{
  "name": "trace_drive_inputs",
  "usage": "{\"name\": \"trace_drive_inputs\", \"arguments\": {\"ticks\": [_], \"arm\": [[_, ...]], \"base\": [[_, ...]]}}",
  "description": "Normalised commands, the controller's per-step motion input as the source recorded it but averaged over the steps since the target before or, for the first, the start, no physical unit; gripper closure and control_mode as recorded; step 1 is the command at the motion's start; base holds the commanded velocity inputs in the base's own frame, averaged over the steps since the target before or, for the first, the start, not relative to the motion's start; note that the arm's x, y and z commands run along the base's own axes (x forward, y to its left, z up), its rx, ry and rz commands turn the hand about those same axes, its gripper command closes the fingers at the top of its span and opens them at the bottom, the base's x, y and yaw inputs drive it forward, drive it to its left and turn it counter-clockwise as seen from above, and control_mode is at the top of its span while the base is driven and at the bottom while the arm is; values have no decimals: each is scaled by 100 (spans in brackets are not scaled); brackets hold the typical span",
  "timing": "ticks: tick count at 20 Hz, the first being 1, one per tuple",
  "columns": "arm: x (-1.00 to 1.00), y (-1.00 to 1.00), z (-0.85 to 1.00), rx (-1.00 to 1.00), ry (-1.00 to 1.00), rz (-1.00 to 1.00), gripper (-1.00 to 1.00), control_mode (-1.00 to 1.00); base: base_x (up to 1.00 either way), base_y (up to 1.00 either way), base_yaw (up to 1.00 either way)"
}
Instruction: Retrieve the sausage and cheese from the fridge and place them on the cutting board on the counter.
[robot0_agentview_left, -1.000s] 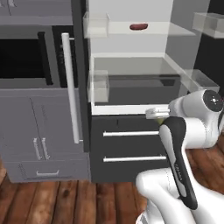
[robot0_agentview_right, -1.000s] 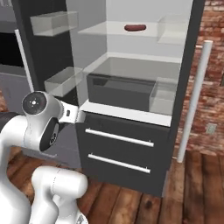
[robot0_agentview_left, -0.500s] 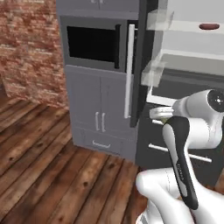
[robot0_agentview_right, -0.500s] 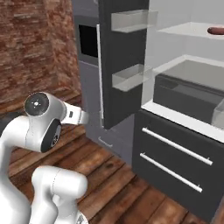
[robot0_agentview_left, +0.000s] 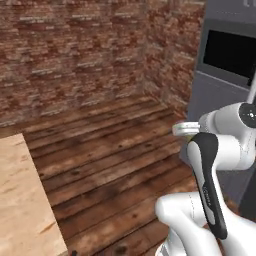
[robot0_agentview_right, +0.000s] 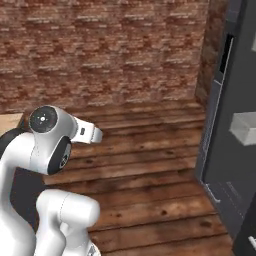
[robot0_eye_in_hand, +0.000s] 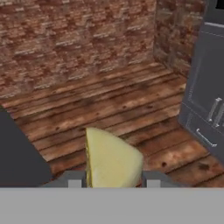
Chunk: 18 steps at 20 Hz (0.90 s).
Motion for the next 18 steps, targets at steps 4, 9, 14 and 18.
{"name": "trace_drive_inputs", "arguments": {"ticks": [4, 9, 14, 18], "arm": [[0, 0, 0, 0, 0, 0, 100, 100], [0, 0, 0, 0, 0, 0, 100, 100], [0, 0, 0, 0, 0, 0, 100, 100], [0, 0, 0, 0, 0, 0, 100, 100]], "base": [[-9, 0, 100], [-9, 0, 100], [-4, 0, 100], [-3, -1, 100]]}}
